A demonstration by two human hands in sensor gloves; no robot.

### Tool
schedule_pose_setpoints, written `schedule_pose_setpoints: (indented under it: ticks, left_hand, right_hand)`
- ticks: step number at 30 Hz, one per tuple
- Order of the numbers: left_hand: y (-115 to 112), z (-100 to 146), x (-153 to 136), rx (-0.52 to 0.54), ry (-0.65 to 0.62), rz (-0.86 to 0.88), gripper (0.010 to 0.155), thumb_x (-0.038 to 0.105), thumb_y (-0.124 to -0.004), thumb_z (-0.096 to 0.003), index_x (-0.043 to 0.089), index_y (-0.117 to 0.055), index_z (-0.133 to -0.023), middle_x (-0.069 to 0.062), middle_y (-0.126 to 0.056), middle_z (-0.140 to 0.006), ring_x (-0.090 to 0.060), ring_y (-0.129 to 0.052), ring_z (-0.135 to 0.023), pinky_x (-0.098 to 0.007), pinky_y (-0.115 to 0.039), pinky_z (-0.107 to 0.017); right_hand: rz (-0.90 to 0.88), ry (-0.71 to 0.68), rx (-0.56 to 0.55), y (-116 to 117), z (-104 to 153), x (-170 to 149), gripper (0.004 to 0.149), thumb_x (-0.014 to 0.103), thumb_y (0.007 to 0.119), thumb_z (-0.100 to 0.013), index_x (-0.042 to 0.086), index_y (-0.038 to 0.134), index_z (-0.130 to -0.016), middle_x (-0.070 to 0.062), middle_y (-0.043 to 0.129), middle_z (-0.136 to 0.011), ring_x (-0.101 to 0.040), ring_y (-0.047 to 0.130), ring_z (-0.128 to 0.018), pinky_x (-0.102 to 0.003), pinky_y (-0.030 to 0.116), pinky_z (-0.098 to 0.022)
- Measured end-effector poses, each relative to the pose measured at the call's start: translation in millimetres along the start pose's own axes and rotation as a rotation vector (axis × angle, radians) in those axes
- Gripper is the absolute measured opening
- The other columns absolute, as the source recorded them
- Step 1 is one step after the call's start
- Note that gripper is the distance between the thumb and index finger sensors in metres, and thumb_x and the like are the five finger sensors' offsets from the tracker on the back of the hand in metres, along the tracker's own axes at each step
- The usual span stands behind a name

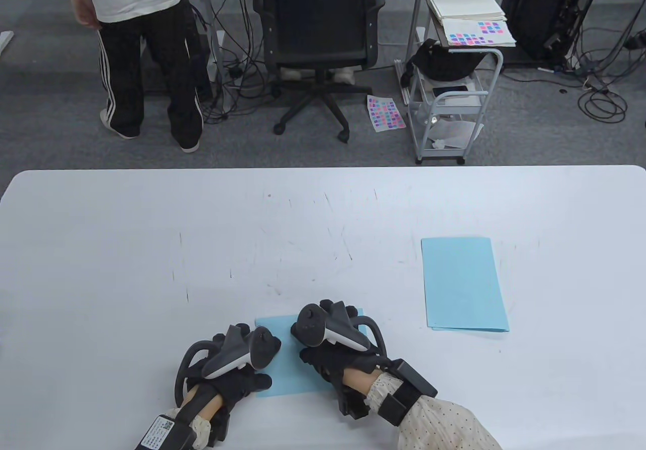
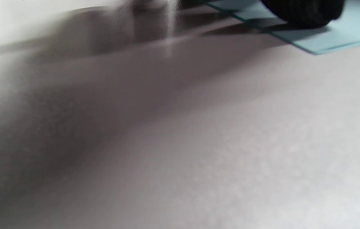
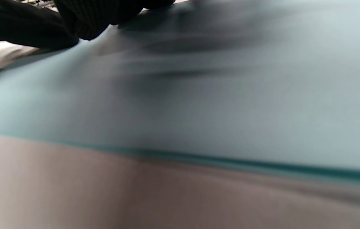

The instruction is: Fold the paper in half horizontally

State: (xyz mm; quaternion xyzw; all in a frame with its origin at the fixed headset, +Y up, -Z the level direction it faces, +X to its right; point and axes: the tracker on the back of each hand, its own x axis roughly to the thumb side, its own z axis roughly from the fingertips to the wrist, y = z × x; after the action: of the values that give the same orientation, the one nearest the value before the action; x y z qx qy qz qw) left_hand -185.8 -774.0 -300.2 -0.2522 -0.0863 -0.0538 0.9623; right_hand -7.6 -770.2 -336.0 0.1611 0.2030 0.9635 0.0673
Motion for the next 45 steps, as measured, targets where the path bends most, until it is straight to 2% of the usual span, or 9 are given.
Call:
schedule_pose_setpoints:
  ticks: [8,16,45]
  left_hand:
    - [0.1,-0.7,-0.2,0.001,0.003,-0.004,0.075,0.057,-0.072,-0.0344,0.058,-0.036,-0.101,0.025,-0.029,-0.118,-0.017,-0.029,-0.117,-0.053,-0.038,-0.088]
    - [0.2,-1.3,-0.9,-0.006,0.006,-0.001,0.075,0.058,-0.072,-0.0339,0.060,-0.036,-0.100,0.026,-0.029,-0.117,-0.016,-0.030,-0.117,-0.052,-0.039,-0.088]
    - [0.1,-2.7,-4.2,-0.026,0.020,0.011,0.074,0.057,-0.070,-0.0337,0.062,-0.033,-0.098,0.029,-0.025,-0.115,-0.015,-0.030,-0.116,-0.051,-0.040,-0.088]
  right_hand:
    - [0.003,0.010,0.023,7.1,-2.9,-1.6,0.062,0.041,0.068,-0.049,0.037,0.044,-0.106,0.012,0.030,-0.119,-0.029,0.008,-0.108,-0.066,0.012,-0.072]
    - [0.016,0.025,0.049,4.6,-0.6,-5.1,0.064,0.041,0.070,-0.049,0.039,0.041,-0.106,0.015,0.027,-0.118,-0.029,0.007,-0.108,-0.065,0.011,-0.072]
    - [0.018,0.144,0.041,-1.2,11.7,-49.5,0.063,0.041,0.070,-0.048,0.043,0.040,-0.104,0.018,0.030,-0.117,-0.029,0.011,-0.108,-0.064,0.011,-0.073]
